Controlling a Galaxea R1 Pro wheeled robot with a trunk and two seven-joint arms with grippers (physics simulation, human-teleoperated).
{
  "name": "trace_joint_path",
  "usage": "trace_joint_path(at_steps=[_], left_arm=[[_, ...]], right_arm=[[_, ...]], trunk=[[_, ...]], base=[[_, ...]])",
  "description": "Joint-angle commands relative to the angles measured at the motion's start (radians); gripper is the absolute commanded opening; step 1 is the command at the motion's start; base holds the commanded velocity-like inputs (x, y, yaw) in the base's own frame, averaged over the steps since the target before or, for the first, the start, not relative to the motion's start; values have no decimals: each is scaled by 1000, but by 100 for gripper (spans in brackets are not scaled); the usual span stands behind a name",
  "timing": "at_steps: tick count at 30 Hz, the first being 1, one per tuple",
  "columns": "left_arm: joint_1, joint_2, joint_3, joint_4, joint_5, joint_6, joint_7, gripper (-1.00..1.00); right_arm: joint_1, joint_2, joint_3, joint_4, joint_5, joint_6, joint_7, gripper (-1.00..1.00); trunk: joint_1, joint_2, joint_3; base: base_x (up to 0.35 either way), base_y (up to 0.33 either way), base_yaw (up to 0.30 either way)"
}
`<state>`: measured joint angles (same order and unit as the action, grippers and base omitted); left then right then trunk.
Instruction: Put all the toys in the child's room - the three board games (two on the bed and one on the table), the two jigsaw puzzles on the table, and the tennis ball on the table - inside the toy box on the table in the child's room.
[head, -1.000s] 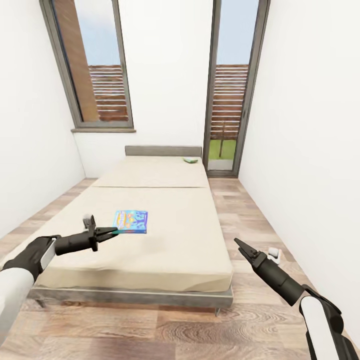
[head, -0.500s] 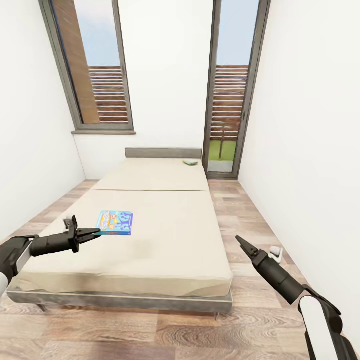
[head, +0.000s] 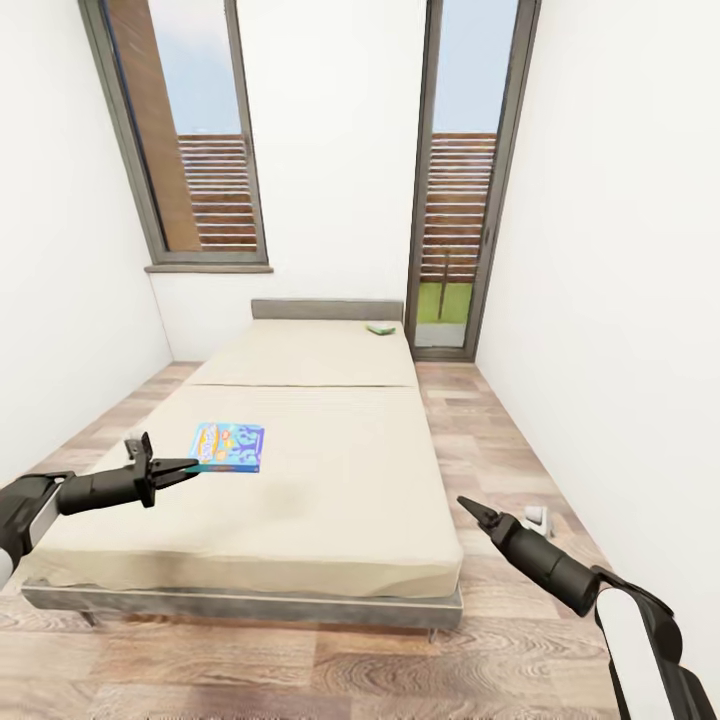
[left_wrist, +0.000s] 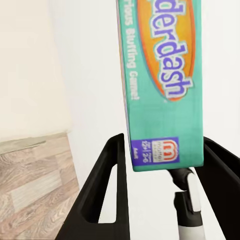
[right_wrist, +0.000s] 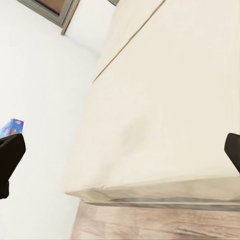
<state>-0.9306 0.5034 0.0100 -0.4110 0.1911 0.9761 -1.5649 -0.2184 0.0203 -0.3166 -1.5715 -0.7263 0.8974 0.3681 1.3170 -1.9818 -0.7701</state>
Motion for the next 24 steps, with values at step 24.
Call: trace_joint_path(at_steps=[24], left_arm=[[1, 10, 3, 0, -6, 10, -6, -100]], right_arm=[[0, 12, 6, -1, 9, -14, 37, 100]], trunk=[[-93, 168, 87]], base=[[-39, 0, 194]])
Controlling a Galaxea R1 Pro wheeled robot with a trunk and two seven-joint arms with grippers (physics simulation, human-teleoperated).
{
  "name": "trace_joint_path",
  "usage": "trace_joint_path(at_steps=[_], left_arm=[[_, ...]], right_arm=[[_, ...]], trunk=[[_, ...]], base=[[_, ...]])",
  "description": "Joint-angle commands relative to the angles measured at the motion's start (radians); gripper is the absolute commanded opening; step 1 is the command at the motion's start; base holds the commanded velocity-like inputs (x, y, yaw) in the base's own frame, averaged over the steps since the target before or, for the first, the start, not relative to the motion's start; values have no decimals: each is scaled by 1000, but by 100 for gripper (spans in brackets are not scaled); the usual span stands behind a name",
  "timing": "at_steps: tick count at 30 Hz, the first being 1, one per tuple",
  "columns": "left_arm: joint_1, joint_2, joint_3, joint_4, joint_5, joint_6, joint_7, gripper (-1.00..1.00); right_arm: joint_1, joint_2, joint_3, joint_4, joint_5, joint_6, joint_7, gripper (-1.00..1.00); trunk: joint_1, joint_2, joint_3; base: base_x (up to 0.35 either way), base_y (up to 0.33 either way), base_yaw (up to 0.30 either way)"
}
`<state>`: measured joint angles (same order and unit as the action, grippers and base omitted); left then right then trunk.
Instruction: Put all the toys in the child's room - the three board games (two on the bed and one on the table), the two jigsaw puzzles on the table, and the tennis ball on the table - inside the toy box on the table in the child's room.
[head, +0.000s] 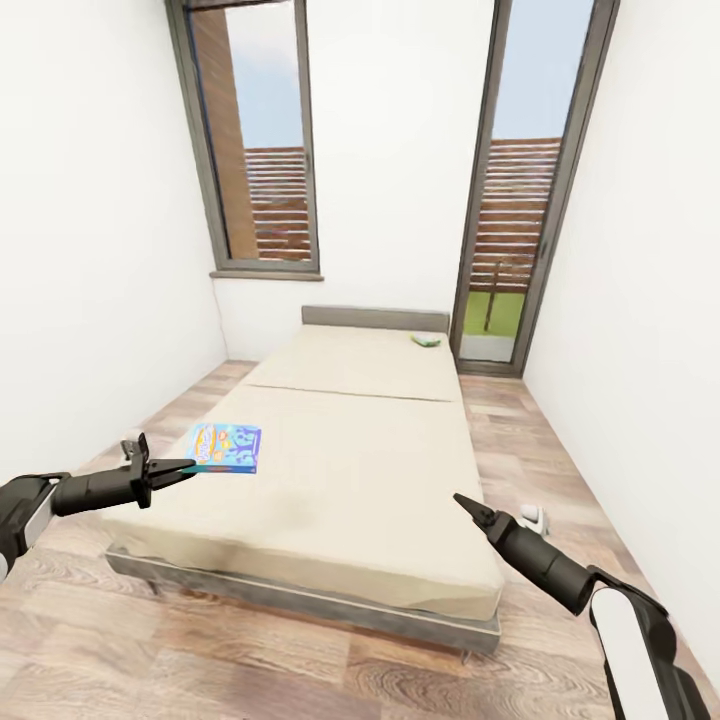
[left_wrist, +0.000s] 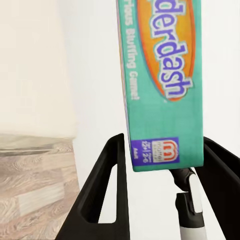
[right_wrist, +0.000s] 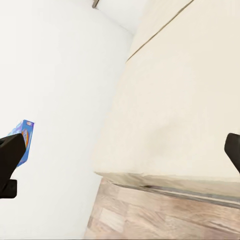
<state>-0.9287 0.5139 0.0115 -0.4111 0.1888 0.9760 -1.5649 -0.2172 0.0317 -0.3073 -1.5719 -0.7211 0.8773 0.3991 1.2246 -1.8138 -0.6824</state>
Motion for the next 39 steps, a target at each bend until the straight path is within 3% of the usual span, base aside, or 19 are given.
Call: trace_joint_path(at_steps=[1, 32, 39], left_arm=[[-1, 0, 1, 0, -3, 10, -6, -100], [-1, -6, 9, -4, -5, 8, -6, -100], [-1, -10, 5, -62, -4, 9, -6, -100]], right_arm=[[-1, 1, -3, 0, 4, 6, 6, 100], [-1, -10, -5, -1, 5, 6, 6, 100], [-1, -11, -7, -2, 6, 6, 6, 100]], trunk=[[-4, 7, 3], [-123, 224, 124], [-150, 273, 151]], base=[[0, 0, 270], [0, 0, 270], [0, 0, 270]])
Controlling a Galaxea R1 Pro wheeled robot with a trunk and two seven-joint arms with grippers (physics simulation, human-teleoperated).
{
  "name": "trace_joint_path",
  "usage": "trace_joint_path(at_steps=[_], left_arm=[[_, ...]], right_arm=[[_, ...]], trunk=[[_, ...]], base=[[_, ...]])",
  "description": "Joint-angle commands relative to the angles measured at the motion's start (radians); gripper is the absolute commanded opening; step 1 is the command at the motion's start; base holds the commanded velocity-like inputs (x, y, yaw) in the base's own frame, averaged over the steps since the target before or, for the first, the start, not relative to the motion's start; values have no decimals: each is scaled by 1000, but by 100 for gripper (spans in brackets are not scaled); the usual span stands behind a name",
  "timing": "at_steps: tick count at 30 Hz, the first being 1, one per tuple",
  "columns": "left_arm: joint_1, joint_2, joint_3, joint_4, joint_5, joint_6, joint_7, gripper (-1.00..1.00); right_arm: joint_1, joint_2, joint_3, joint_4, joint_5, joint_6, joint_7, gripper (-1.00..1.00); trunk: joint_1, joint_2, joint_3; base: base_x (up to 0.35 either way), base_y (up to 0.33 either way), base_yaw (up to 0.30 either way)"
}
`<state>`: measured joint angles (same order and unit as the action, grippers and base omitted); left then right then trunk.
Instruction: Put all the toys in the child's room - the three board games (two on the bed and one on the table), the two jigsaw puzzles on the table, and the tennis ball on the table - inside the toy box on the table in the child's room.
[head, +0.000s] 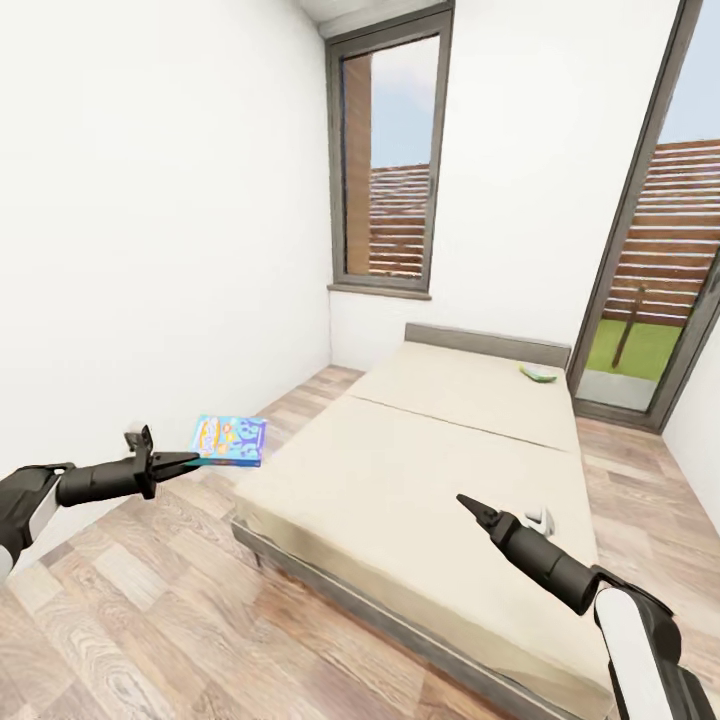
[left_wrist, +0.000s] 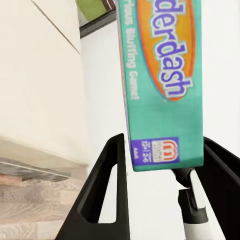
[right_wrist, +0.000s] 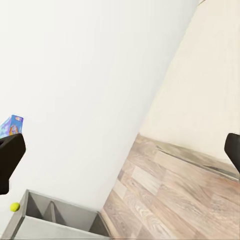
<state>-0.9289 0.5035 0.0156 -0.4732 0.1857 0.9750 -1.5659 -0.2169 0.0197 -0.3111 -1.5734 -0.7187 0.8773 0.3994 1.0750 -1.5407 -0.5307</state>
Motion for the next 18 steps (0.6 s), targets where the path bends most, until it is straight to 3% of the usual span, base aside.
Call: trace_joint_path(at_steps=[1, 18], left_arm=[[-1, 0, -1, -6, -1, 10, -5, -100], [14, 14, -2, -5, -1, 10, -5, -100]], right_arm=[[-1, 1, -2, 0, 3, 6, 6, 100], [-1, 9, 1, 0, 2, 6, 6, 100]], trunk=[[-4, 7, 3], [-69, 126, 69]], base=[[0, 0, 270], [0, 0, 270]])
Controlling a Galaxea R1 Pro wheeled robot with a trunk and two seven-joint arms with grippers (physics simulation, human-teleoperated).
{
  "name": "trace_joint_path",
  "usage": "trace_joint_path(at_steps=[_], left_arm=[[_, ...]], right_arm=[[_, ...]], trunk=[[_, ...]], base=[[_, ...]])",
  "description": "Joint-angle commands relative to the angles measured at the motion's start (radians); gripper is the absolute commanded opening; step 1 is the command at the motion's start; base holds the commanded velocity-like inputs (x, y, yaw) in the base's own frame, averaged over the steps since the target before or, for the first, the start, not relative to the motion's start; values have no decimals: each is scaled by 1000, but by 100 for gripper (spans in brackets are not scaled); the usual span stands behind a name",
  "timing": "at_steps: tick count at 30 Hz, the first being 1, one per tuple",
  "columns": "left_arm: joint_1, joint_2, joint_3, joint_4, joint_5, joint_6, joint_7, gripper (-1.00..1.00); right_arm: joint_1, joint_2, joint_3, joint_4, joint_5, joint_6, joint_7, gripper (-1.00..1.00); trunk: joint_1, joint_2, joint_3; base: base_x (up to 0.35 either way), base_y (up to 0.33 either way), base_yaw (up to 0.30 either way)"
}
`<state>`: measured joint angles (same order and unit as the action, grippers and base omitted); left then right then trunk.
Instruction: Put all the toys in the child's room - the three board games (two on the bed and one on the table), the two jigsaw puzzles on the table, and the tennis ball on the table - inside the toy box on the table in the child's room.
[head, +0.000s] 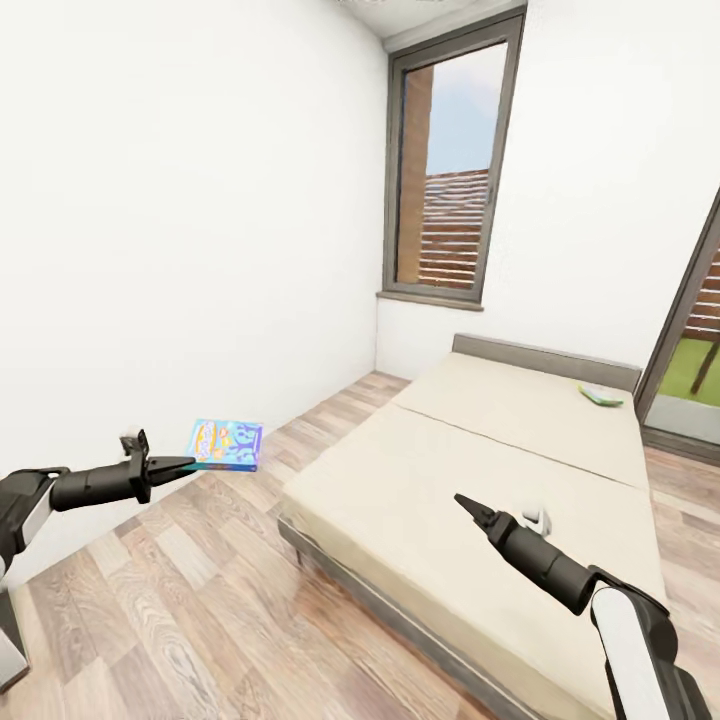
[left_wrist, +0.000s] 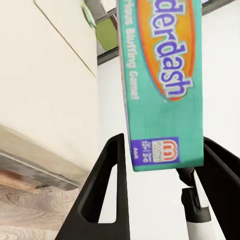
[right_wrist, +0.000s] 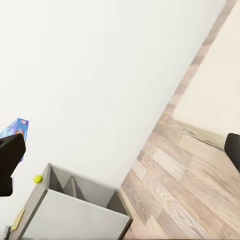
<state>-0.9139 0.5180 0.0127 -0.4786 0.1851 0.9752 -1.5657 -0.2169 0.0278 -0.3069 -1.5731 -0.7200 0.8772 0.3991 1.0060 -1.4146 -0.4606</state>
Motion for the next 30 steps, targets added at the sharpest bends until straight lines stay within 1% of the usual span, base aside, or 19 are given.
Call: trace_joint_path(at_steps=[1, 7, 19, 30], left_arm=[[-1, 0, 1, 0, -1, 10, -5, -100], [0, -2, 2, -6, 0, 10, -5, -100], [0, -4, 10, -9, 0, 8, -5, -100], [0, -8, 6, -9, -1, 8, -5, -100]], right_arm=[[-1, 0, -3, 0, 4, 6, 6, 100], [-1, -7, -5, 1, 4, 6, 6, 100], [-1, -7, -5, 1, 5, 6, 5, 100], [-1, -7, -5, 3, 5, 5, 4, 100]], trunk=[[-4, 7, 3], [-27, 49, 26], [-73, 133, 73], [-115, 210, 116]], base=[[0, 0, 270], [0, 0, 270], [0, 0, 270], [0, 0, 270]])
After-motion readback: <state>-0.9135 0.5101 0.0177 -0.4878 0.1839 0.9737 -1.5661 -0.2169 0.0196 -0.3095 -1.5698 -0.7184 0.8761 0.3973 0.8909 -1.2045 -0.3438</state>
